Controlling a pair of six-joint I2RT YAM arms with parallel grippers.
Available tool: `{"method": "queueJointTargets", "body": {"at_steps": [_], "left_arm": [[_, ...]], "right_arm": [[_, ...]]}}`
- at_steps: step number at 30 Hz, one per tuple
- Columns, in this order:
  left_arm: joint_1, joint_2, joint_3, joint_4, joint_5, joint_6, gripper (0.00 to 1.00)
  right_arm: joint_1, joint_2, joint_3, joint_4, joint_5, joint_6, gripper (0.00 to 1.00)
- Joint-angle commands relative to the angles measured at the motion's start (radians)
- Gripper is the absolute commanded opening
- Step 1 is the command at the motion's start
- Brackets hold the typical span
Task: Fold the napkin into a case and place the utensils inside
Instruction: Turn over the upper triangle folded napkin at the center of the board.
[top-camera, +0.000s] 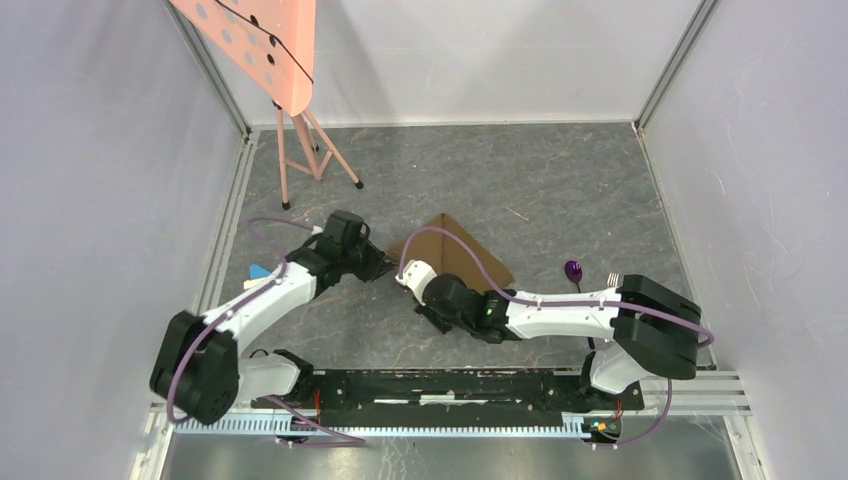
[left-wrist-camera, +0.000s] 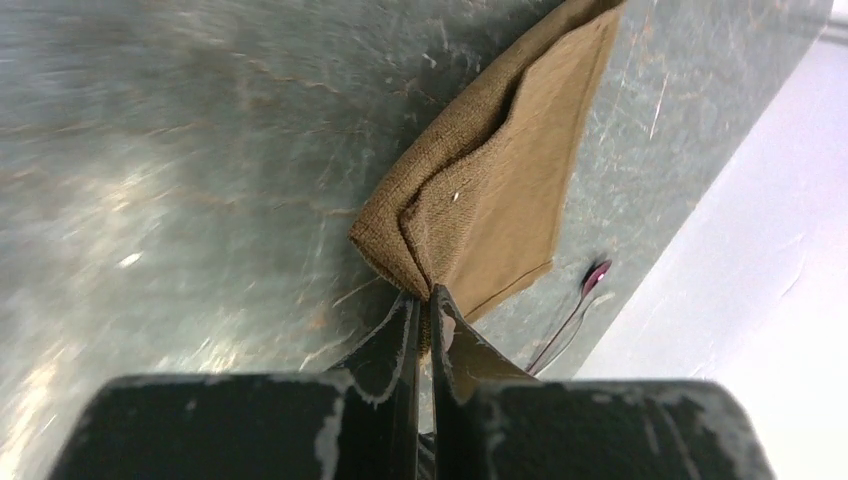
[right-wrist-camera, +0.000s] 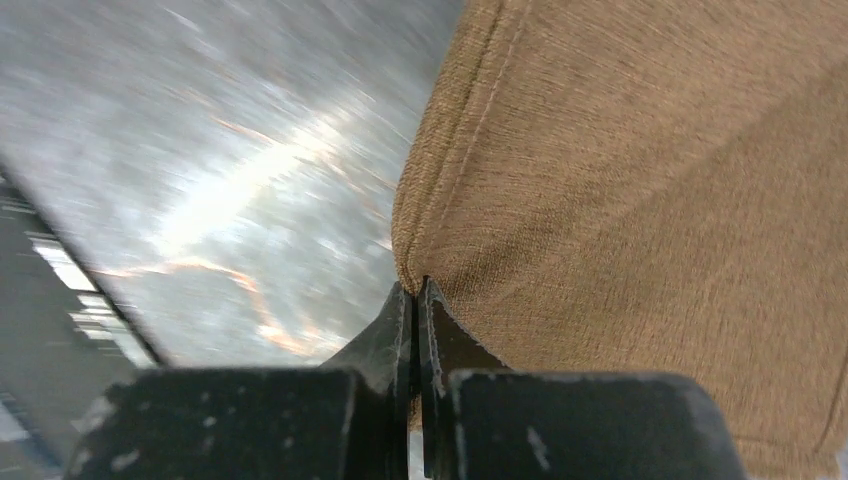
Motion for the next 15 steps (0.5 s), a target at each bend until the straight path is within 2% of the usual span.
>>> {"method": "queueJointTargets", "body": {"at_steps": [1,5,8,11,15], "left_arm": [[0.06,-0.163,0.163,-0.537,-0.216,-0.014,0.02],[0.139,-0.311,0.297,-0.885,-0.307,0.017,0.02],[0.165,-0.411,0.439,-1.04,-0.38,0.062,0.02],[0.165,-0.422,0.558,-1.106,-0.405,0.094,0.02],[0.163,-0.276,0.607,-1.065,-0.424,0.137,0.02]], "right_arm": [[0.003,0.018,0.082,0.142,-0.35,0.113,0.0],[0.004,0.088,0.13,0.327,-0.542,0.236,0.0],[0.001,0.109,0.113,0.553,-0.719,0.351,0.0],[-0.003,0.155,0.087,0.833,-0.87,0.545,0.0],[-0.055,0.242,0.0,1.16,-0.975,0.779,0.0]]}}
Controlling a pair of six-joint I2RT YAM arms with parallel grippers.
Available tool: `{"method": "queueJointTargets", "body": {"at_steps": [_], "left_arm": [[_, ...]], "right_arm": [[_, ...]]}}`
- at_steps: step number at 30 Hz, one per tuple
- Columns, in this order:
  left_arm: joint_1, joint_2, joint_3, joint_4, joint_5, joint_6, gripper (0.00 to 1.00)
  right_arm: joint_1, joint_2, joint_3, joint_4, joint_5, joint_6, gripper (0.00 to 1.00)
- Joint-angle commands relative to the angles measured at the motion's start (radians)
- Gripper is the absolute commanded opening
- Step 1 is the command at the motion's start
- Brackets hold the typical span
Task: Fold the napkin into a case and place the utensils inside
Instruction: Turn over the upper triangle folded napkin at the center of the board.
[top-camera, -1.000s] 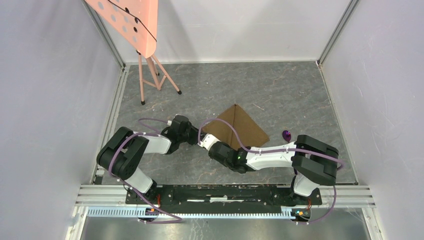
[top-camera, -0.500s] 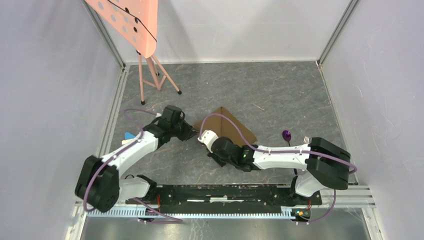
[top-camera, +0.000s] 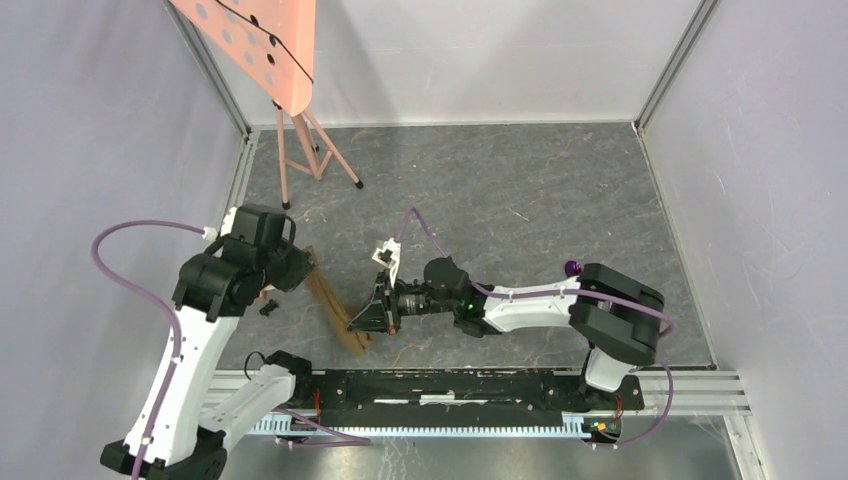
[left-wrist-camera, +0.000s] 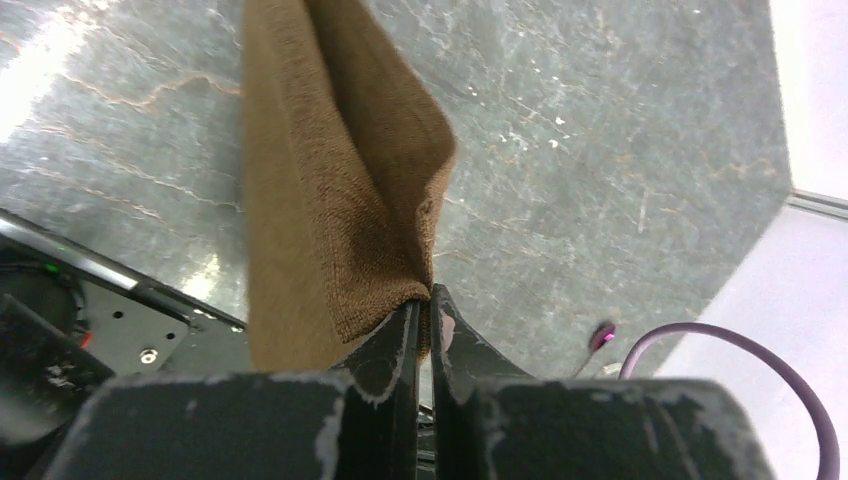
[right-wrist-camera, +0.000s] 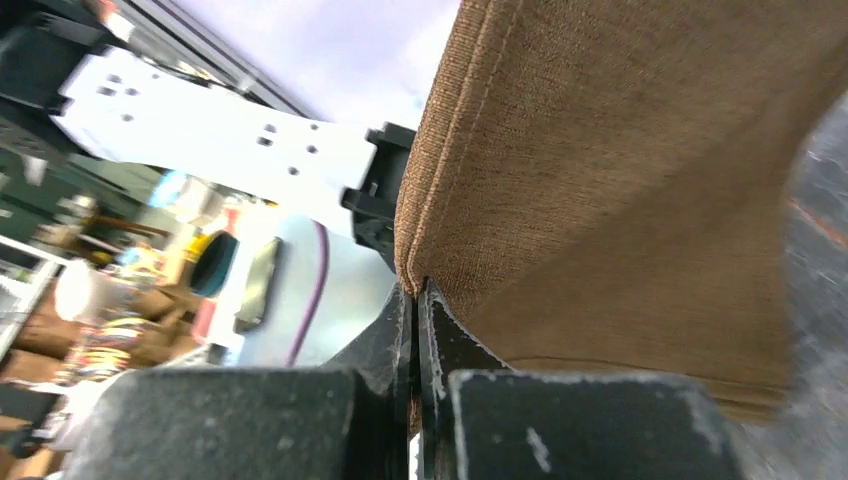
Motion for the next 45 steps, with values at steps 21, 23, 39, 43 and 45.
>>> {"method": "queueJointTargets", "body": {"at_steps": [21,23,39,43,45], "left_arm": [[-0.136,1.13,0.327,0.771,0.204,0.414,0.02],[-0.14,1.146,0.32,0.844,0.246,0.423,0.02],[-0.156,1.064,0.348,0.811,0.474,0.557,0.61],[-0.156,0.898,0.205,0.809,0.522,0.599,0.72],[-0.156,0.827,0.147,0.784,0.541,0.623,0.74]], "right_arm": [[-0.577,0.251,-0.426,0.346,-0.426,0.145,0.0],[-0.613,0.244,-0.402,0.224,-0.42,0.058,0.0],[-0.689,-0.073,-0.391,-0.345,-0.156,-0.248,0.72],[-0.675,-0.104,-0.378,-0.381,-0.093,-0.264,0.75],[-0.667,-0.122,-0.371,-0.393,-0.045,-0.271,0.77]]}}
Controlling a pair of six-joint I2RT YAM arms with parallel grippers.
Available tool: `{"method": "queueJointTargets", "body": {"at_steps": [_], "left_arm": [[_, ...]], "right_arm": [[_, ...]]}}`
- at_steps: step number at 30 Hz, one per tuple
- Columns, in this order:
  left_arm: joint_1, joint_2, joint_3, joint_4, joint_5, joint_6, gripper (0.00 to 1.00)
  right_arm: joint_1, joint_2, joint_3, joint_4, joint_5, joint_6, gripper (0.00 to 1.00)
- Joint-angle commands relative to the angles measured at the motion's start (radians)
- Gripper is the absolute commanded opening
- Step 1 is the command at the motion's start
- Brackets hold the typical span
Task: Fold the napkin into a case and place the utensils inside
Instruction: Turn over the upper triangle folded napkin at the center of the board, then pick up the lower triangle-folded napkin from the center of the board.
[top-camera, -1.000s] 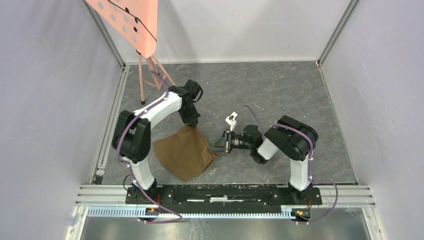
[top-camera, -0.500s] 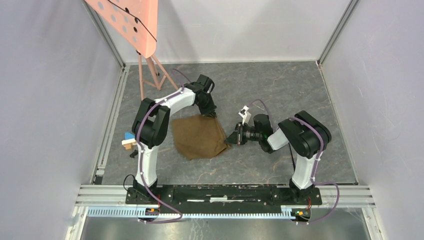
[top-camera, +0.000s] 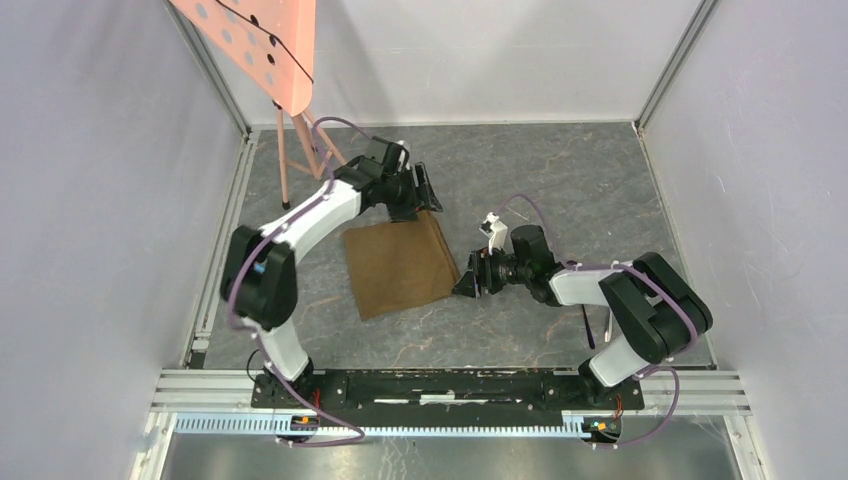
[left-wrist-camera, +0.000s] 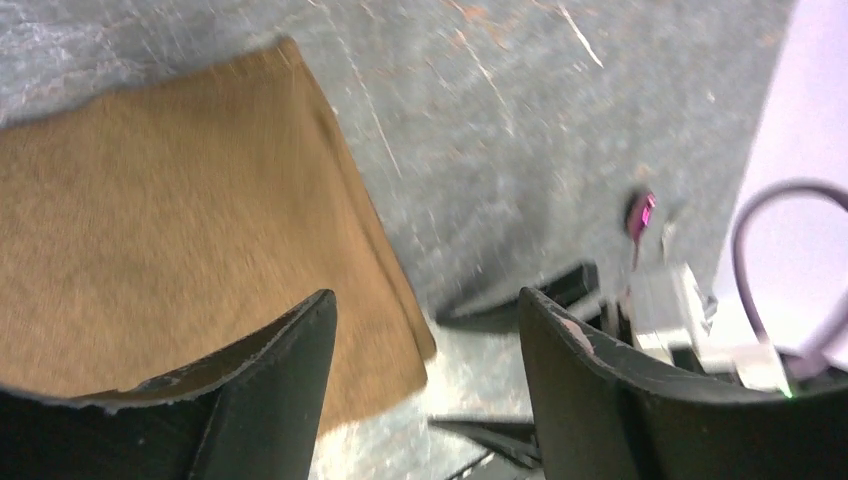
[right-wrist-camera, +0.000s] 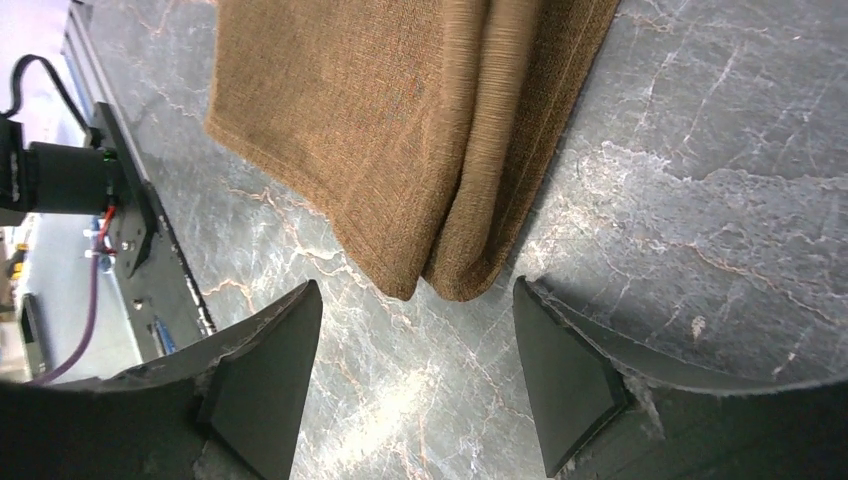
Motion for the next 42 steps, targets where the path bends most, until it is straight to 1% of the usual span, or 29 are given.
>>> {"method": "queueJointTargets", "body": {"at_steps": [1,4,8,11,13,17,20,24,25,27,29,31,33,34,36,37,39,42], "left_arm": [[0.003,-0.202,-0.114,-0.016,0.071,0.111,0.75],[0.005,-0.321,-0.215,-0.022,0.063,0.119,0.79],[0.008,-0.442,-0.33,-0.029,0.058,0.109,0.81],[0.008,-0.531,-0.416,-0.025,0.059,0.086,0.82],[0.008,-0.588,-0.461,-0.028,0.051,0.077,0.82],[0.008,-0.694,-0.536,-0.043,0.027,0.056,0.83],[0.008,-0.745,-0.589,-0.039,0.028,0.036,0.83],[0.008,-0.77,-0.634,-0.028,0.025,0.02,0.83],[0.007,-0.771,-0.639,-0.027,0.026,0.018,0.83],[0.008,-0.768,-0.642,-0.019,0.024,0.019,0.83],[0.008,-0.754,-0.637,-0.019,0.015,0.025,0.84],[0.012,-0.732,-0.628,-0.014,0.009,0.028,0.84],[0.018,-0.701,-0.621,-0.001,0.015,0.029,0.84],[0.022,-0.685,-0.617,0.011,0.023,0.026,0.84],[0.03,-0.653,-0.613,0.046,0.037,0.017,0.84],[0.034,-0.636,-0.611,0.063,0.043,0.013,0.84],[0.044,-0.6,-0.599,0.082,0.051,0.009,0.84],[0.062,-0.553,-0.583,0.112,0.049,-0.005,0.84]], "right_arm": [[0.019,-0.031,0.009,-0.141,0.164,-0.069,0.78],[0.045,-0.004,0.071,-0.176,0.193,-0.093,0.8],[0.1,0.049,0.132,-0.194,0.233,-0.088,0.81],[0.135,0.046,0.154,-0.242,0.334,-0.076,0.77],[0.141,0.024,0.137,-0.248,0.39,-0.056,0.7],[0.141,-0.011,0.072,-0.235,0.46,-0.021,0.48],[0.139,-0.025,0.014,-0.193,0.483,0.009,0.34],[0.138,-0.048,-0.058,-0.135,0.478,0.047,0.0],[0.137,-0.056,-0.069,-0.133,0.475,0.049,0.0],[0.134,-0.075,-0.083,-0.138,0.457,0.038,0.0],[0.115,-0.09,-0.091,-0.136,0.406,0.016,0.0],[0.087,-0.103,-0.082,-0.171,0.377,-0.021,0.02],[0.073,-0.109,-0.048,-0.241,0.36,-0.084,0.24],[0.073,-0.114,-0.025,-0.276,0.355,-0.118,0.37],[0.073,-0.141,-0.018,-0.286,0.316,-0.137,0.54],[0.074,-0.147,-0.011,-0.289,0.282,-0.142,0.58],[0.076,-0.149,-0.002,-0.291,0.245,-0.134,0.61],[0.086,-0.146,-0.023,-0.254,0.245,-0.121,0.64]]}}
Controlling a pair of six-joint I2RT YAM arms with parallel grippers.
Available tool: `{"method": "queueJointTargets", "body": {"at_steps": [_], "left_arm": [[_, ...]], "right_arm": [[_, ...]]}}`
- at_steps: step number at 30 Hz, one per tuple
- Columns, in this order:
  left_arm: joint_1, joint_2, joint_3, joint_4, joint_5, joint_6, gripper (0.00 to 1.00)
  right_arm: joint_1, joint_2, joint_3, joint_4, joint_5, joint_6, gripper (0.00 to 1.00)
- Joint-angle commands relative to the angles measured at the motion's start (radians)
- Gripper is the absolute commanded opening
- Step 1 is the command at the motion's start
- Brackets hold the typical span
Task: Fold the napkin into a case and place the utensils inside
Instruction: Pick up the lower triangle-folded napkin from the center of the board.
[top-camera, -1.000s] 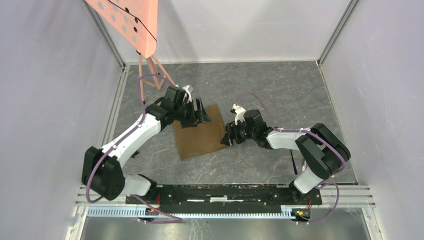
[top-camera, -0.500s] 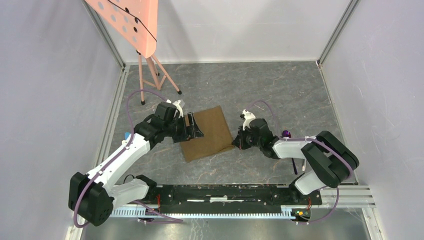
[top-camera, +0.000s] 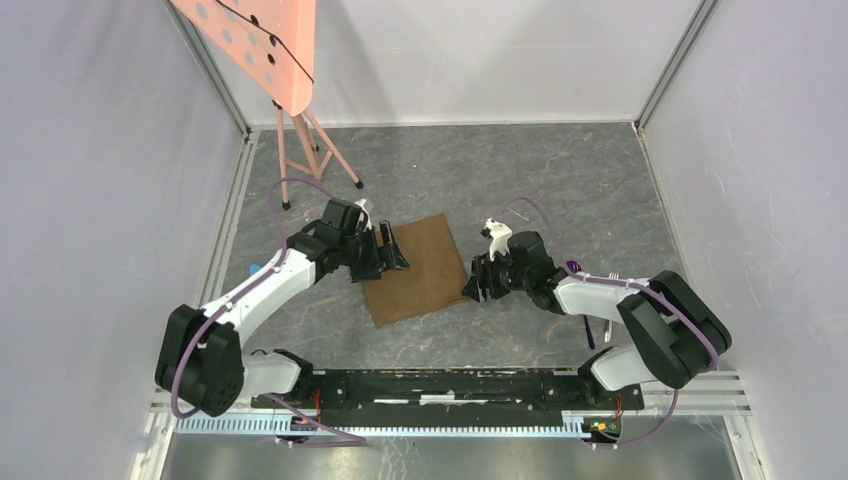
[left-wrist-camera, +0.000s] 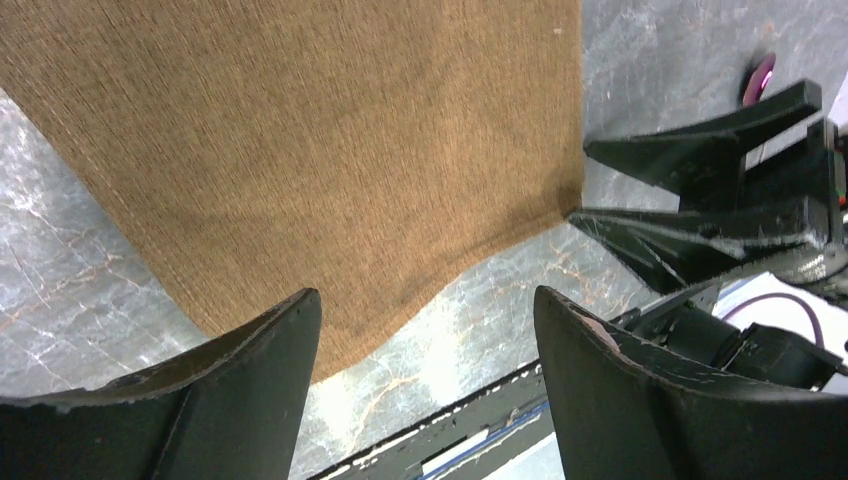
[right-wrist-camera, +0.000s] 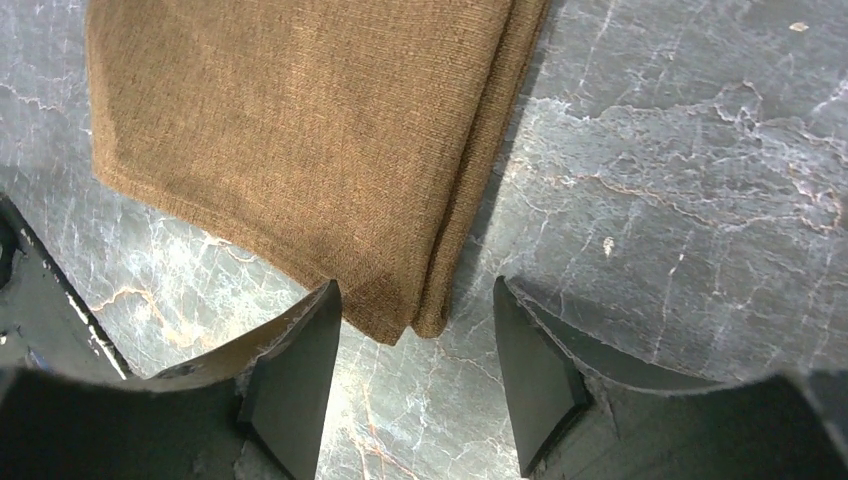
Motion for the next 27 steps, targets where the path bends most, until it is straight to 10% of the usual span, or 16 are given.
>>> {"method": "queueJointTargets", "body": {"at_steps": [1,8,15,27], "left_arm": [[0.025,0.055,0.06,0.102,0.003,-0.049,0.84],[0.114,0.167,0.093,0.149,-0.057,-0.08,0.84],[0.165,0.266,0.125,0.215,-0.129,-0.113,0.84],[0.189,0.466,0.263,0.139,-0.246,-0.019,0.85]], "right_arm": [[0.013,0.009,-0.013,-0.05,-0.042,-0.027,0.64],[0.022,0.029,-0.06,-0.049,0.136,-0.089,0.54],[0.021,0.071,-0.074,-0.044,0.233,-0.137,0.22],[0.022,0.032,-0.08,-0.052,0.219,-0.123,0.12]]}}
